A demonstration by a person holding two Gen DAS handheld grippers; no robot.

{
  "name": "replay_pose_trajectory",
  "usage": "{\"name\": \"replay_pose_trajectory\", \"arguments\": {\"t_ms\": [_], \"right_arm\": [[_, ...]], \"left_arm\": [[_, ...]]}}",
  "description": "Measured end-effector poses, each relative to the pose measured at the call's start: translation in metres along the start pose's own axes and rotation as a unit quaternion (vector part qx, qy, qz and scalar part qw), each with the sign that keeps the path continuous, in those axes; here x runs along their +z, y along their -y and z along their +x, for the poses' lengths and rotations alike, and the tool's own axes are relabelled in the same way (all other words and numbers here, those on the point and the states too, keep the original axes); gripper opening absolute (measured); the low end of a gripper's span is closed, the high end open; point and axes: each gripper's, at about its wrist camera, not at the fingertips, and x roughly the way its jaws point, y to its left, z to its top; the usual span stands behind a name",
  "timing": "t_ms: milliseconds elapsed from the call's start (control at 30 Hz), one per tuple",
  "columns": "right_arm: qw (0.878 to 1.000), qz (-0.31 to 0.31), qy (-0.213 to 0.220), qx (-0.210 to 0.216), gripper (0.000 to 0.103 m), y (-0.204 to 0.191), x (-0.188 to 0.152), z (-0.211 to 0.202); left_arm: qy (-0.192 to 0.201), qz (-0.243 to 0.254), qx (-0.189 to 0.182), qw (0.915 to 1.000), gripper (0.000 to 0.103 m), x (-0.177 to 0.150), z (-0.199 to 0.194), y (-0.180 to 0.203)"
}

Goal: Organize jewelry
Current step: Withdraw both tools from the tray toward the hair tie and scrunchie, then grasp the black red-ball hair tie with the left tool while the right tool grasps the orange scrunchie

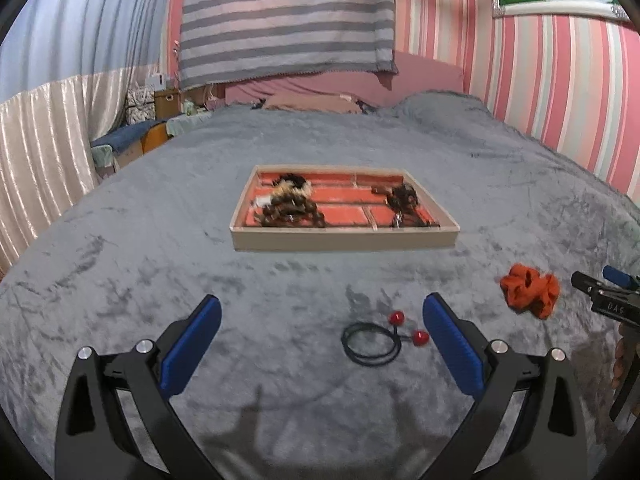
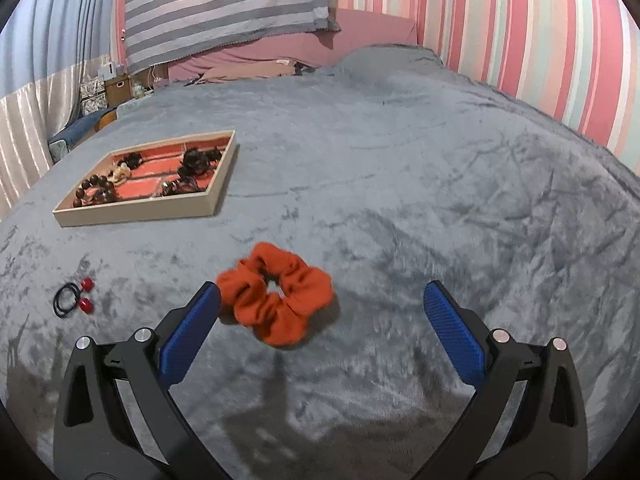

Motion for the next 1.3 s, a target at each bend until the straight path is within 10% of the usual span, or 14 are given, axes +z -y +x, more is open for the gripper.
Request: {"name": "replay_pose_trajectory", "arguments": {"t_ms": [867, 1300], "right_arm": [[0.999, -0.002, -0.050, 0.013, 0.098, -0.016, -0.001, 0.082], [0.995, -0.028, -0.068, 0.061, 0.027, -0.035, -0.004, 0.093]], "left_arm": [[-0.104, 0.019, -0.058, 0.9927, 0.098, -0.032, 0.089, 0.028], [-0.139, 0.045, -0.068, 0.9870, 0.098, -0.030, 0.117, 0.043]]}}
